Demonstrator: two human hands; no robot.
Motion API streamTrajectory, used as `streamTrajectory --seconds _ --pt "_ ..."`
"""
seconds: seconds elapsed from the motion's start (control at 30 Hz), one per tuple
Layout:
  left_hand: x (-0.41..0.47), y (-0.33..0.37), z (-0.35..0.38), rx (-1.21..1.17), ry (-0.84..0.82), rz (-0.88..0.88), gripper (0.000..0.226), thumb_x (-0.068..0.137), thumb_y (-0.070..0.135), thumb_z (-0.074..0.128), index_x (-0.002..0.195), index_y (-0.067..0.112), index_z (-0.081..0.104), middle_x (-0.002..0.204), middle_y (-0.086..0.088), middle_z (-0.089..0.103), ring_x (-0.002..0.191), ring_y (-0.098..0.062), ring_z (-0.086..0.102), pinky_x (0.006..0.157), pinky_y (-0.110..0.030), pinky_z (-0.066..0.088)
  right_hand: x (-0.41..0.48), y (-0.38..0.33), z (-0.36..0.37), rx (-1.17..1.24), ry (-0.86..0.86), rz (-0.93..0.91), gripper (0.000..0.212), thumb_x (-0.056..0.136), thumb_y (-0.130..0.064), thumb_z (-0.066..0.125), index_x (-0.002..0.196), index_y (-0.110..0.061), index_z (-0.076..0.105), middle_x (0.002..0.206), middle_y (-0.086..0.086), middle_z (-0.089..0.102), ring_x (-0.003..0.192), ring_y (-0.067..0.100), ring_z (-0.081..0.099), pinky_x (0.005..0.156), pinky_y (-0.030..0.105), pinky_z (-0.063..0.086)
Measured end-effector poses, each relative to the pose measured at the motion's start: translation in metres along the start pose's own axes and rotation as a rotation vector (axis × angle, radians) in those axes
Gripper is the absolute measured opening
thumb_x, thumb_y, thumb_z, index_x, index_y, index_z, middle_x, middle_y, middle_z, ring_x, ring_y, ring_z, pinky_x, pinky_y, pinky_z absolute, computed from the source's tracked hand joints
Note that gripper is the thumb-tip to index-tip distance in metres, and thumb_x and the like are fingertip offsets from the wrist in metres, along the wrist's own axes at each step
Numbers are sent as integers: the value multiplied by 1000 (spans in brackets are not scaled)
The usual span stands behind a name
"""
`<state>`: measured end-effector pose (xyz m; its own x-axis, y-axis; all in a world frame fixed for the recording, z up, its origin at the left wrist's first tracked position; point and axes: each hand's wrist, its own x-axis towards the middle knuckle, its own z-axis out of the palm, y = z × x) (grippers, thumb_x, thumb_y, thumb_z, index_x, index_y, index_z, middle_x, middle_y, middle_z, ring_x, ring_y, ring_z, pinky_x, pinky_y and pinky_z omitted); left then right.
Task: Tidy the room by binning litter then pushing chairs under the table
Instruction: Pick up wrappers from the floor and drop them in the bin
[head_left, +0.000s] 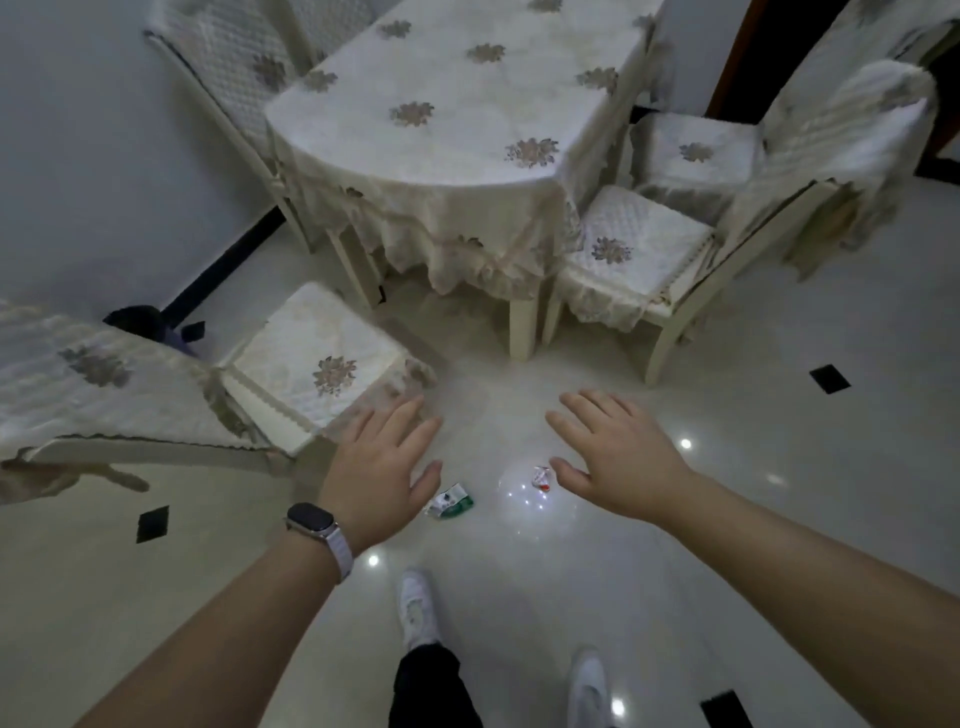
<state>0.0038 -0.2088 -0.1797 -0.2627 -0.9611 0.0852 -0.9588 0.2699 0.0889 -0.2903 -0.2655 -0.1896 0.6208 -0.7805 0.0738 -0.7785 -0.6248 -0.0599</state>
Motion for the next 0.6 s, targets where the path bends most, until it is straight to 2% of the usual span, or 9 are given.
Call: streamTrajectory --seconds 0.17,0.23,0.33,0.43,0.6 --pt "35 -71 60 -117 -42 19 49 88 41 48 127 15 63 135 -12 57 125 -30 50 106 -47 35 44 -19 57 30 -55 115 46 85 -44 56 117 -12 64 122 12 61 112 32 56 94 39 41" --pt "57 -101 91 -144 -50 41 49 88 40 49 126 13 63 134 -14 58 121 -33 53 103 -48 37 66 -23 89 16 -60 133 47 84 -43 55 117 -11 64 122 12 61 111 32 56 95 40 38" --pt "77 -135 140 -189 -82 83 49 87 37 50 126 10 62 135 -17 56 120 -34 50 100 -49 40 94 -27 135 40 -130 172 50 85 -43 49 119 -10 64 123 13 61 112 33 56 94 41 41" --pt "83 -154 190 -220 -108 58 48 86 35 52 126 10 61 135 -19 55 120 -33 47 96 -50 43 109 -29 184 97 -197 234 52 86 -44 46 121 -10 64 126 14 61 114 33 57 94 42 44" --pt "86 -165 293 -263 -207 0 50 87 36 51 127 8 60 135 -20 55 114 -39 56 93 -49 45 122 -3 281 193 -206 311 52 86 -44 46 122 -10 62 128 13 60 115 33 56 92 43 45"
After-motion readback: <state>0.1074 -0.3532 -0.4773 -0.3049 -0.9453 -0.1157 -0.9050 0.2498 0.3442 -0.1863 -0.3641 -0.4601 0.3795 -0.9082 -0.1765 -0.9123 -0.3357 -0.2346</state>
